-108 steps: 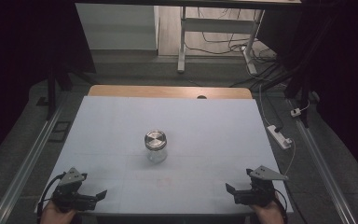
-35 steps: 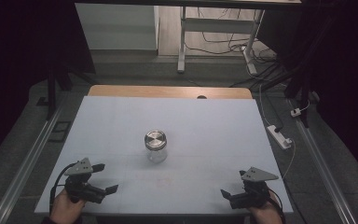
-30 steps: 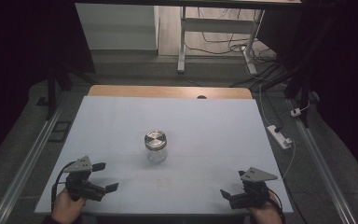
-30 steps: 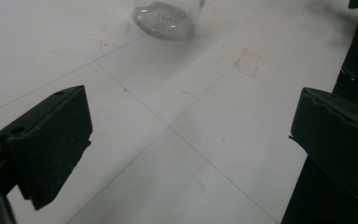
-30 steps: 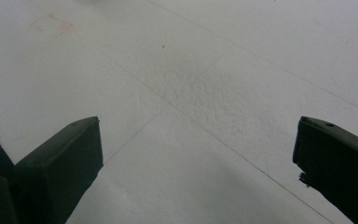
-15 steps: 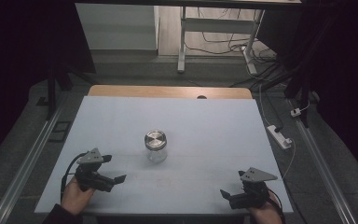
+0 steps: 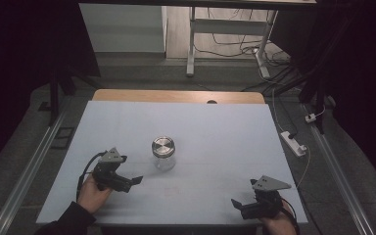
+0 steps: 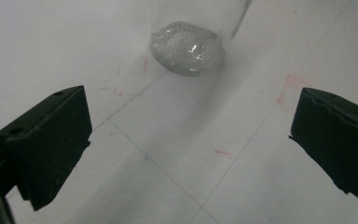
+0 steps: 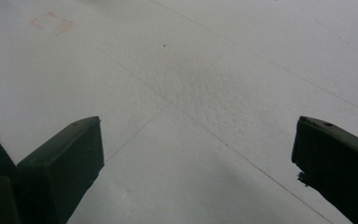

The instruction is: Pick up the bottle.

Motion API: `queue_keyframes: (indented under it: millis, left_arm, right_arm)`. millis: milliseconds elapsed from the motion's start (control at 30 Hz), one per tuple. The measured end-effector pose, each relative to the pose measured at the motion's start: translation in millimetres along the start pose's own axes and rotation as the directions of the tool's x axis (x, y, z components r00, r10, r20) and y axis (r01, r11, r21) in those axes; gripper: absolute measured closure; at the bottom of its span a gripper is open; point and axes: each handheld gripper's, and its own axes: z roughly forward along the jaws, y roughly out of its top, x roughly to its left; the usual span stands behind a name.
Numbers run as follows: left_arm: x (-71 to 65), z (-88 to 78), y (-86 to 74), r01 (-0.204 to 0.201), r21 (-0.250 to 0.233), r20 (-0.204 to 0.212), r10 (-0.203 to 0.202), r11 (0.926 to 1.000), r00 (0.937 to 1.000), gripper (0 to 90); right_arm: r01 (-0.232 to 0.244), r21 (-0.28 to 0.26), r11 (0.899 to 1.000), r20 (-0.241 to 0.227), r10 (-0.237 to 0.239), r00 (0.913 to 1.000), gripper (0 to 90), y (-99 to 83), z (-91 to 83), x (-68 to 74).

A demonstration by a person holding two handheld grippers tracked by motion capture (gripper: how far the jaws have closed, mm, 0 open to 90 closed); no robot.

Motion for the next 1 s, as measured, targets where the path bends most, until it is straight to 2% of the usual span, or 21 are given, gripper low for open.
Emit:
queue_keyframes:
  millis: [300,333,633,900,1000]
  left_arm:
    - [1.1,16.9,14.0,-0.04,0.023,0.002,0.04,0.9989,0.9992,0.0]
    - [1.7,21.3,17.4,-0.053,0.026,0.007,0.053,0.9983,0.9986,0.0]
    - [4.3,41.7,30.2,-0.073,0.03,0.043,0.071,0.9969,0.9965,0.0]
    - [10.2,56.2,43.0,-0.083,0.006,0.066,0.082,0.9966,0.9945,0.0]
    - [14.5,61.7,47.1,-0.102,0.005,0.069,0.101,0.9948,0.9925,0.0]
  right_arm:
    - [0.002,0.002,1.0,0.0,-0.002,1.0,2.0,0.0,0.2,0.2]
    - [0.002,0.002,1.0,-0.001,-0.002,1.0,2.0,0.0,0.2,0.2]
    - [0.005,0.004,1.0,-0.001,-0.005,1.0,2.0,0.0,0.3,0.6]
    - [0.007,0.004,1.0,-0.007,-0.007,1.0,3.1,0.0,0.3,0.6]
    - [0.011,0.005,1.0,-0.008,-0.011,0.9999,3.7,0.1,0.5,0.8]
